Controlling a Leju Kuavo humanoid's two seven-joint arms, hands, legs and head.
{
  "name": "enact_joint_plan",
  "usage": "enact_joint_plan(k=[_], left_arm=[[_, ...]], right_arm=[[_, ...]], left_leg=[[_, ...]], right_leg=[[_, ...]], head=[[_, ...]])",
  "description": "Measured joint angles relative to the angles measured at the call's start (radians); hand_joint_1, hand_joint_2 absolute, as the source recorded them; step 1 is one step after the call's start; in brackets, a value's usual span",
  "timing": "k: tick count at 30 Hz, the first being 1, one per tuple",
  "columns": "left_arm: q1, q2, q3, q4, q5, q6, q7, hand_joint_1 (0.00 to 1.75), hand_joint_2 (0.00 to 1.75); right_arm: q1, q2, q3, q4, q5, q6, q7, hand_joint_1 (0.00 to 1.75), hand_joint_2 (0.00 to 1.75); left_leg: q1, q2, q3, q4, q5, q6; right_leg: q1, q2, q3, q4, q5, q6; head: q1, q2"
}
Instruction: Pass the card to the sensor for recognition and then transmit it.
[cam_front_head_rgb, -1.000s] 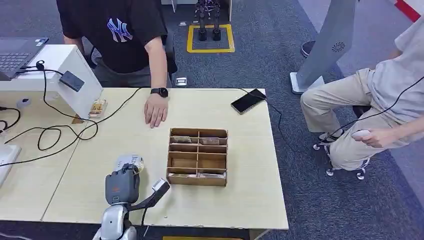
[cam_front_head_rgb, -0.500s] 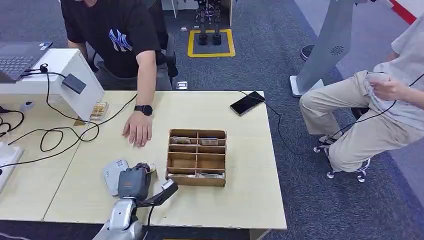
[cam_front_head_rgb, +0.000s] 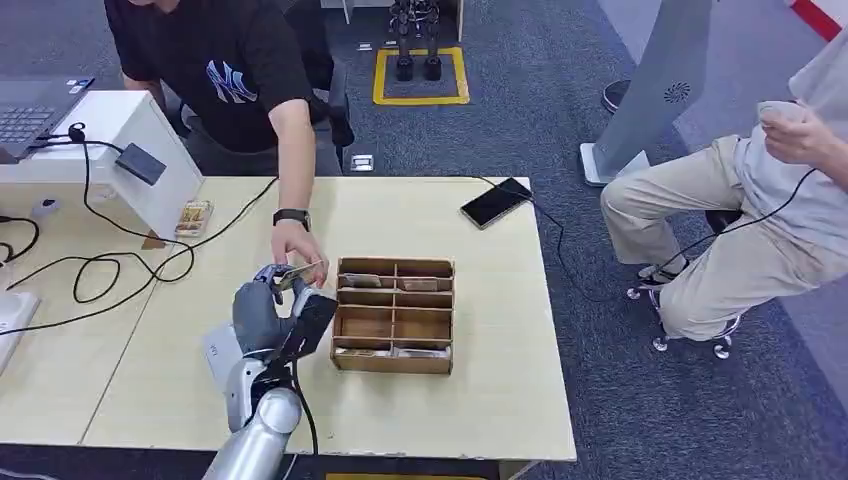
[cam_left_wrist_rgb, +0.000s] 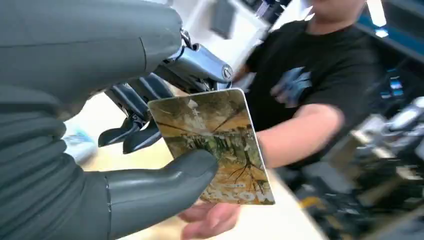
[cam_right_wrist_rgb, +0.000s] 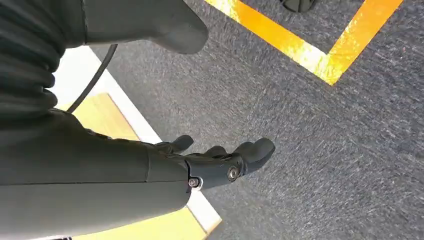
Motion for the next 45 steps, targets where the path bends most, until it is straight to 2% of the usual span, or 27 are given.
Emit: enact_joint_plan(k=[4,7,11,14,21,26,27,28,29,32,37,45], left_arm=[[0.000,0.003,-0.061,-0.085,0.067,-0.016,0.001,1.75,1.75],[0.000,0.006,-0.093,-0.112,0.122,-0.036,0.000,1.75,1.75],[0.000,0.009,-0.115,-0.127,0.137,-0.041,0.000,1.75,1.75],[-0.005,0.011,-0.127,-0.129,0.130,-0.041,0.008,1.75,1.75],[-0.078,0.022,-0.170,-0.103,0.100,-0.077,0.104,1.75,1.75],[-0.134,0.020,-0.179,-0.061,0.127,-0.074,0.114,1.75,1.75],[-0.144,0.019,-0.179,-0.053,0.142,-0.072,0.110,0.58,1.75],[-0.154,0.018,-0.179,-0.046,0.157,-0.071,0.106,0.21,1.75],[-0.162,0.016,-0.179,-0.040,0.172,-0.069,0.100,0.00,1.75],[-0.182,0.008,-0.179,-0.018,0.258,-0.063,0.050,0.00,1.75],[-0.194,0.003,-0.179,-0.009,0.423,-0.063,-0.075,0.00,1.75],[-0.184,0.003,-0.179,-0.046,0.564,-0.090,-0.193,0.00,1.75]], right_arm=[[0.001,0.000,0.000,0.000,-0.003,0.000,0.000,0.00,1.75],[0.001,0.000,0.000,0.001,-0.008,0.000,-0.003,0.00,1.75],[0.001,0.001,0.000,0.002,-0.008,0.000,-0.003,0.00,1.75],[0.001,0.001,0.000,0.002,-0.008,0.000,-0.003,0.00,1.75],[0.000,0.001,0.002,0.003,0.003,0.000,-0.004,0.00,1.75],[0.000,0.000,0.004,0.004,0.014,-0.003,-0.005,0.00,1.75],[0.000,0.000,0.005,0.004,0.016,-0.003,-0.006,0.00,1.75],[0.000,0.000,0.006,0.005,0.018,-0.005,-0.006,0.00,1.75],[0.000,0.000,0.008,0.005,0.019,-0.007,-0.006,0.00,1.75],[-0.001,0.000,0.009,0.008,0.023,-0.013,-0.012,0.00,1.75],[-0.002,0.000,0.011,0.011,0.027,-0.018,-0.018,0.00,1.75],[-0.003,0.000,0.019,0.018,0.030,-0.021,-0.024,0.00,1.75]], left_leg=[[0.000,0.001,-0.001,0.000,-0.001,0.001],[0.000,0.001,-0.002,0.000,-0.001,0.001],[0.000,0.001,-0.002,0.000,-0.001,0.001],[0.000,0.001,-0.002,0.000,-0.001,0.001],[0.000,0.001,-0.003,0.000,-0.001,0.001],[0.000,0.001,-0.003,0.000,-0.001,0.001],[0.000,0.001,-0.003,0.000,-0.001,0.001],[0.000,0.001,-0.003,0.000,-0.001,0.001],[0.000,0.001,-0.003,0.000,-0.001,0.001],[0.000,0.001,-0.003,0.000,-0.001,0.001],[0.000,0.001,-0.004,0.000,-0.001,0.001],[0.000,0.001,-0.004,0.000,-0.001,0.001]], right_leg=[[0.000,0.001,-0.002,0.000,0.000,0.000],[0.000,0.001,-0.003,0.000,0.000,0.000],[0.000,0.001,-0.003,0.000,0.000,0.000],[0.000,0.001,-0.003,0.000,0.000,0.000],[0.000,0.000,-0.004,0.000,0.000,0.000],[0.000,0.001,-0.004,0.000,0.000,0.000],[0.000,0.001,-0.004,0.000,0.000,0.000],[0.000,0.001,-0.004,0.000,0.000,0.000],[0.000,0.001,-0.004,0.000,0.000,0.000],[0.000,0.001,-0.004,0.000,0.000,0.000],[0.000,0.001,-0.004,0.000,0.000,0.000],[0.000,0.001,-0.004,0.000,0.000,0.000]], head=[[0.000,0.000],[0.000,0.000],[0.000,0.000],[0.000,0.000],[0.000,0.000],[0.000,0.000],[0.000,0.000],[0.000,0.000],[0.000,0.000],[0.000,0.000],[0.000,0.000],[0.000,0.000]])
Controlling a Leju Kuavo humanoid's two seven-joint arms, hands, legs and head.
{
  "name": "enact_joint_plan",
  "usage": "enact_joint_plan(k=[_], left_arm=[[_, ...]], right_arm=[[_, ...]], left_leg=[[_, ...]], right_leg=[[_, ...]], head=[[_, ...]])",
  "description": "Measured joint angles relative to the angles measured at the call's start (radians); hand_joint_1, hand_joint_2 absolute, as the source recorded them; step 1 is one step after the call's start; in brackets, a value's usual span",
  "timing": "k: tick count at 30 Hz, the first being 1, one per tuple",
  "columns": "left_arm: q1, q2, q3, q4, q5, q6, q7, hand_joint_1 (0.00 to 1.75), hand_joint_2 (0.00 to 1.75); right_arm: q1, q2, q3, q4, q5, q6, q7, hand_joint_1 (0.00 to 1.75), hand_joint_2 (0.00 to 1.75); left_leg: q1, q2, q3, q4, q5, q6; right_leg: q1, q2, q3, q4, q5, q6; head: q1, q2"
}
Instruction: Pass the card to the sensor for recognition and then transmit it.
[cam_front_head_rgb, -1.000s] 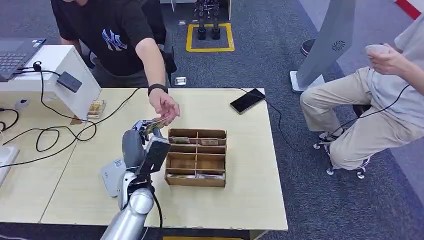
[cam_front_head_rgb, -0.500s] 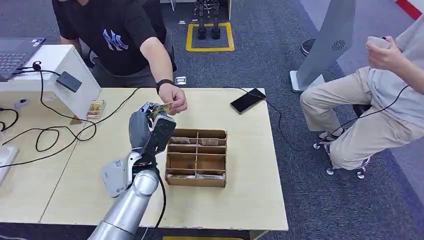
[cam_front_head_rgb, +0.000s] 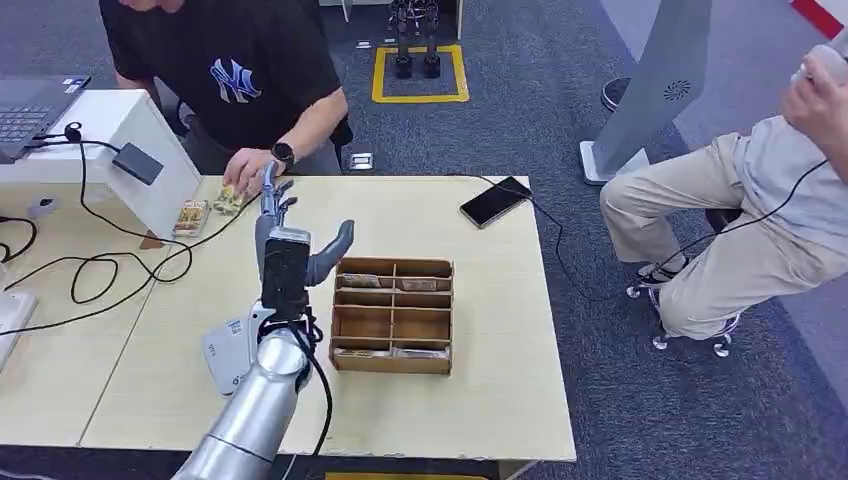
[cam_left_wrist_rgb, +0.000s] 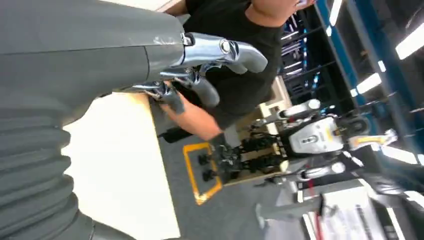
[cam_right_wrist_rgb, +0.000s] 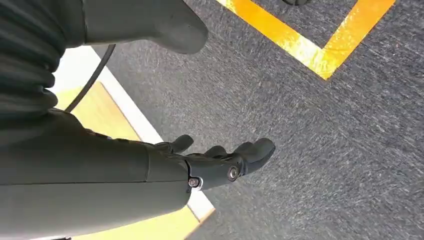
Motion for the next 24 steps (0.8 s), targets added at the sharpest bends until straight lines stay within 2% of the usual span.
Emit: enact_joint_plan(k=[7,8,13,14,17,20,22,24], left_arm=[[0.013,0.005,0.000,-0.036,0.029,-0.012,-0.024,0.00,1.75],[0.020,0.007,0.000,-0.051,0.044,-0.016,-0.043,0.00,0.00],[0.082,0.019,0.000,-0.170,0.091,-0.048,-0.094,0.00,0.00],[0.099,0.023,0.000,-0.200,0.098,-0.057,-0.099,0.00,1.75],[0.164,0.034,-0.004,-0.290,0.148,-0.103,-0.119,0.00,1.75],[0.249,0.050,-0.009,-0.393,0.250,-0.258,-0.157,0.00,1.75],[0.304,0.066,-0.013,-0.455,0.241,-0.355,-0.190,0.00,1.75],[0.343,0.088,-0.023,-0.493,0.197,-0.422,-0.222,0.00,1.75]], right_arm=[[0.000,0.000,0.007,0.001,0.000,0.000,-0.003,0.00,1.75],[0.000,0.000,0.007,0.002,0.000,0.000,-0.006,0.00,1.75],[0.001,0.000,0.008,0.002,-0.008,-0.002,-0.010,0.00,1.75],[0.001,0.000,0.008,0.002,-0.011,-0.004,-0.010,0.00,1.75],[0.003,0.000,0.007,0.002,-0.024,-0.011,-0.012,0.00,1.75],[0.006,0.000,0.006,0.001,-0.037,-0.012,-0.013,0.00,1.75],[0.008,0.002,0.006,-0.001,-0.039,-0.010,-0.015,0.00,1.75],[0.010,0.003,0.006,-0.002,-0.038,-0.006,-0.021,0.00,1.75]], left_leg=[[0.000,0.000,0.000,0.000,0.000,0.000],[0.000,0.000,0.000,0.000,0.000,0.000],[0.000,0.000,0.000,0.000,0.000,0.000],[0.000,0.000,0.000,0.000,0.000,0.000],[0.000,0.001,-0.001,0.000,-0.001,0.001],[0.000,0.001,-0.001,0.000,-0.001,0.001],[0.000,0.002,-0.001,0.000,-0.001,0.000],[0.000,0.001,-0.001,0.000,-0.001,0.000]], right_leg=[[0.000,0.000,0.000,0.000,0.000,0.000],[0.000,0.000,0.000,0.000,0.000,0.000],[0.000,0.000,0.000,0.000,0.000,0.000],[0.000,0.000,-0.001,0.000,0.000,0.000],[0.000,0.000,-0.001,0.000,0.000,0.000],[0.000,0.001,-0.001,0.000,-0.001,0.000],[0.000,0.002,-0.002,0.000,-0.001,0.000],[0.000,0.002,-0.002,0.000,-0.001,0.000]], head=[[0.000,0.000],[0.000,0.000],[0.000,0.000],[0.000,0.000],[0.000,0.000],[0.000,0.000],[0.000,0.000],[0.000,0.000]])
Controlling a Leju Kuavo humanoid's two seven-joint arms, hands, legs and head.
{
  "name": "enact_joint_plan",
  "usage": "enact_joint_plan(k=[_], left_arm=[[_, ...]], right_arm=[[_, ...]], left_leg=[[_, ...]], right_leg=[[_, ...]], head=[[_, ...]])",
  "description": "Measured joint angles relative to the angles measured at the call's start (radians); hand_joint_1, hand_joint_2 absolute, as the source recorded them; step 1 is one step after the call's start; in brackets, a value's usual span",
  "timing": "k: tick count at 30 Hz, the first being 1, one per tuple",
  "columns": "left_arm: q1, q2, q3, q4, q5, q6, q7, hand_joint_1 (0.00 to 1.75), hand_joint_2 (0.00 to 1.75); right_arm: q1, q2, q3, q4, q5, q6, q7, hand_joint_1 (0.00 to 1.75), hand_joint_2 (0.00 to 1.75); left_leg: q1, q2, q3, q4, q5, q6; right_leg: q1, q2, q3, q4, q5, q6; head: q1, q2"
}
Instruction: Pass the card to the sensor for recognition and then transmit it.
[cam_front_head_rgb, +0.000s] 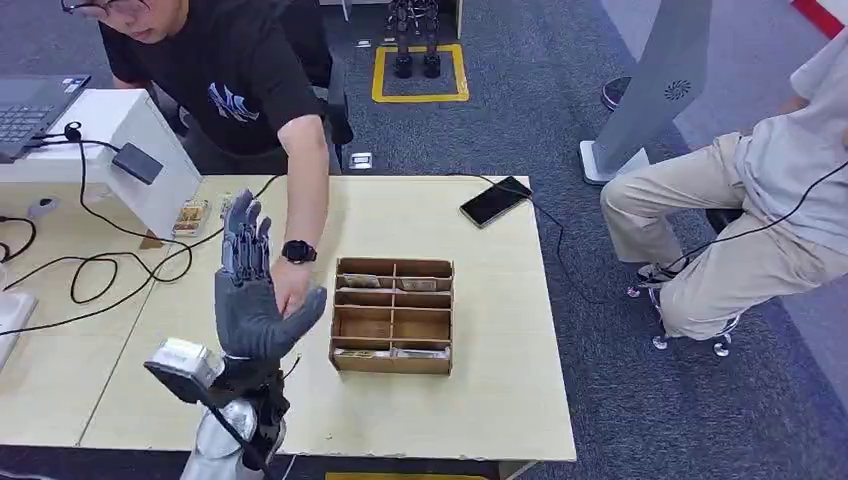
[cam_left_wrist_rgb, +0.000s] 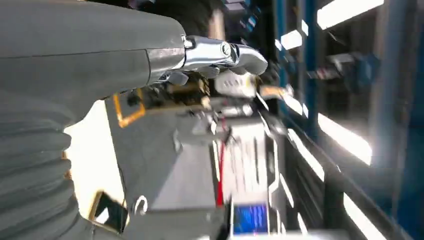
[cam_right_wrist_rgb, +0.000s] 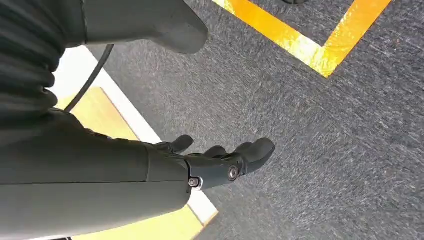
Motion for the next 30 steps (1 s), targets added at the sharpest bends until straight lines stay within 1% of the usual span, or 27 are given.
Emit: enact_joint_plan(k=[2,4,6,7,8,11,12,13,16,17,21,23,26,30], left_arm=[[0.025,0.025,-0.013,-0.019,-0.060,-0.052,-0.016,0.00,1.75],[0.042,0.042,-0.024,-0.025,-0.109,-0.067,-0.023,0.00,1.75],[0.048,0.059,-0.041,-0.025,-0.181,-0.067,-0.023,0.00,1.75],[0.048,0.067,-0.052,-0.024,-0.222,-0.057,-0.021,0.00,1.75],[0.047,0.074,-0.063,-0.022,-0.274,-0.033,-0.008,0.00,1.75],[0.029,0.096,-0.109,0.004,-0.504,0.086,0.062,0.00,1.75],[0.017,0.104,-0.126,0.019,-0.560,0.117,0.082,0.00,1.75],[0.004,0.110,-0.143,0.035,-0.615,0.143,0.103,0.00,1.75],[-0.040,0.125,-0.193,0.087,-0.767,0.205,0.197,0.00,1.75],[-0.060,0.129,-0.212,0.109,-0.821,0.221,0.238,0.00,1.75],[-0.123,0.144,-0.284,0.195,-0.990,0.247,0.370,0.00,1.75],[-0.151,0.148,-0.312,0.234,-1.052,0.251,0.422,0.00,1.75],[-0.182,0.153,-0.342,0.287,-1.107,0.252,0.469,0.00,1.75],[-0.214,0.154,-0.370,0.343,-1.139,0.252,0.499,0.00,1.75]], right_arm=[[0.001,0.000,0.000,0.000,0.004,0.011,-0.003,0.00,1.75],[0.001,0.000,0.000,-0.003,0.007,0.015,-0.003,0.00,1.75],[0.001,0.000,0.000,-0.004,0.010,0.016,-0.003,0.00,1.75],[0.001,0.000,0.000,-0.004,0.010,0.016,-0.003,0.00,1.75],[0.001,0.000,0.000,-0.004,0.010,0.016,-0.002,0.00,1.75],[0.001,0.000,0.000,-0.005,0.013,0.016,0.006,0.00,1.75],[0.001,0.000,0.000,-0.005,0.015,0.016,0.008,0.00,1.75],[0.000,0.000,0.000,-0.006,0.018,0.016,0.009,0.00,1.75],[0.001,0.000,0.000,-0.007,0.022,0.018,0.011,0.00,1.75],[0.000,0.000,0.000,-0.007,0.024,0.018,0.014,0.00,1.75],[0.000,0.000,0.000,-0.007,0.029,0.019,0.016,0.00,1.75],[0.000,-0.001,0.000,-0.007,0.030,0.023,0.018,0.00,1.75],[0.000,-0.003,0.000,-0.007,0.030,0.027,0.021,0.00,1.75],[0.000,-0.004,0.000,-0.007,0.030,0.029,0.021,0.00,1.75]], left_leg=[[0.000,0.000,0.000,0.000,0.000,0.000],[0.000,0.000,0.000,0.000,0.000,0.000],[0.000,0.000,0.000,0.000,0.000,0.000],[0.000,0.000,0.000,0.000,0.000,0.000],[0.000,0.000,0.000,0.000,0.000,0.000],[0.000,0.000,0.001,0.000,0.000,0.000],[0.000,0.000,0.001,0.000,0.000,0.000],[0.000,0.000,0.001,0.000,0.000,0.000],[0.000,0.000,0.001,0.000,0.000,0.000],[0.000,0.000,0.001,0.000,0.000,0.000],[0.000,0.000,0.001,0.000,0.000,0.000],[0.000,0.000,0.001,0.000,0.000,0.000],[0.000,0.001,0.001,0.000,0.000,0.000],[0.000,0.001,0.001,0.000,0.000,0.000]], right_leg=[[0.000,0.000,0.000,0.000,0.000,0.000],[0.000,0.000,0.000,0.000,0.000,0.000],[0.000,0.000,0.000,0.000,0.000,0.000],[0.000,0.000,0.000,0.000,0.000,0.000],[0.000,0.000,0.000,0.000,0.000,0.000],[0.000,0.000,0.000,0.000,0.000,0.000],[0.000,0.000,0.000,0.000,0.000,0.000],[0.000,0.000,0.000,0.000,0.000,0.000],[0.000,0.000,0.000,0.000,0.000,0.000],[0.000,0.000,0.000,0.000,0.000,0.000],[0.000,0.000,0.000,0.000,0.000,0.000],[0.000,0.000,0.000,0.000,0.000,0.000],[0.000,0.000,0.000,0.000,0.000,0.000],[0.000,0.000,0.000,0.000,0.000,0.000]], head=[[0.000,0.000],[0.000,0.000],[0.000,0.000],[0.000,0.000],[0.000,0.000],[0.000,0.000],[0.000,0.000],[0.000,0.000],[0.000,0.000],[0.000,0.000],[0.000,0.000],[0.000,0.000],[0.000,0.000],[0.000,0.000]])
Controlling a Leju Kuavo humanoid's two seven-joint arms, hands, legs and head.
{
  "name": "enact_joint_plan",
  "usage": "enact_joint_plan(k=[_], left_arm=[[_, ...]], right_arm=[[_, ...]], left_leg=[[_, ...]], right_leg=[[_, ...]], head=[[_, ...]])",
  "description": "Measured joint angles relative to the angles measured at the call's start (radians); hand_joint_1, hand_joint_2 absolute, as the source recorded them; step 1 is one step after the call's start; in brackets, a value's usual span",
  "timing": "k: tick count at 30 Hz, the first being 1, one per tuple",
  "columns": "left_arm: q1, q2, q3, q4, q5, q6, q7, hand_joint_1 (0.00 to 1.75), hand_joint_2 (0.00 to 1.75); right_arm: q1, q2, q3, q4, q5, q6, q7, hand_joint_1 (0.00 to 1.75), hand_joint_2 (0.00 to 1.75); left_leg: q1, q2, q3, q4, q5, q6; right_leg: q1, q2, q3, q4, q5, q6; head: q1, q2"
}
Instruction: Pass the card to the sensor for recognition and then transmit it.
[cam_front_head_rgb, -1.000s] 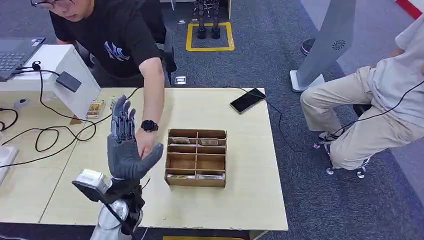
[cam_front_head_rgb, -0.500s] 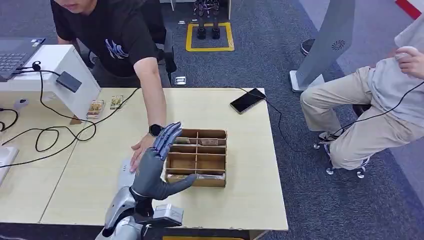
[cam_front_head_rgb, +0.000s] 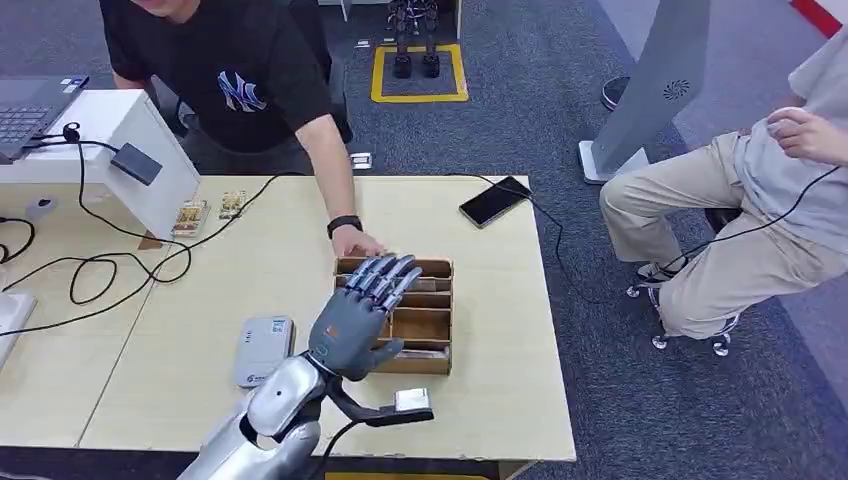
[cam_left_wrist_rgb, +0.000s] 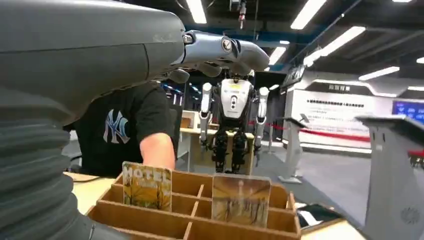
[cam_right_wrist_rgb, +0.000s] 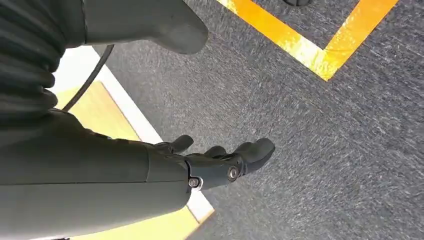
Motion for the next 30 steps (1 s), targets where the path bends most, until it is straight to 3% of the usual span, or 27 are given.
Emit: enact_joint_plan(k=[7,16,17,21,23,30], left_arm=[[-0.027,0.001,-0.029,0.063,0.005,-0.003,0.020,0.00,1.75],[-0.026,0.005,-0.030,0.084,0.112,0.001,-0.045,0.00,1.75],[-0.024,0.005,-0.030,0.084,0.141,0.003,-0.064,0.00,1.75],[0.019,-0.002,-0.030,0.061,0.440,0.015,-0.244,0.00,1.75],[0.044,-0.007,-0.030,0.035,0.558,0.012,-0.304,0.00,1.75],[0.100,-0.029,0.005,-0.025,0.730,-0.023,-0.368,0.00,1.75]], right_arm=[[0.000,0.000,0.000,0.000,0.000,0.000,0.000,0.00,1.75],[0.001,0.000,0.000,0.000,0.003,-0.001,0.003,0.00,1.75],[0.001,0.000,0.000,0.000,0.003,-0.002,0.003,0.00,1.75],[0.002,-0.001,0.000,0.000,0.006,-0.006,-0.003,0.00,1.75],[0.004,0.000,0.000,0.000,0.003,-0.010,-0.006,0.00,1.75],[0.007,0.000,-0.002,0.000,-0.001,-0.017,-0.007,0.00,1.75]], left_leg=[[0.000,0.000,0.000,0.000,0.000,0.000],[0.000,0.000,0.000,0.000,0.000,0.000],[0.000,0.000,0.000,0.000,0.000,0.000],[0.000,0.000,0.000,0.000,0.000,0.000],[0.000,0.000,-0.001,0.000,0.000,0.000],[0.000,0.000,-0.001,0.000,0.000,0.000]], right_leg=[[0.000,0.000,0.000,0.000,0.000,0.000],[0.000,0.000,0.000,0.000,0.000,0.000],[0.000,0.000,0.000,0.000,0.000,0.000],[0.000,0.000,0.000,0.000,0.000,0.000],[0.000,0.000,0.000,0.000,0.000,0.000],[0.000,0.000,0.000,0.000,0.000,0.000]], head=[[0.000,0.000],[0.000,0.000],[0.000,0.000],[0.000,0.000],[0.000,0.000],[0.000,0.000]])
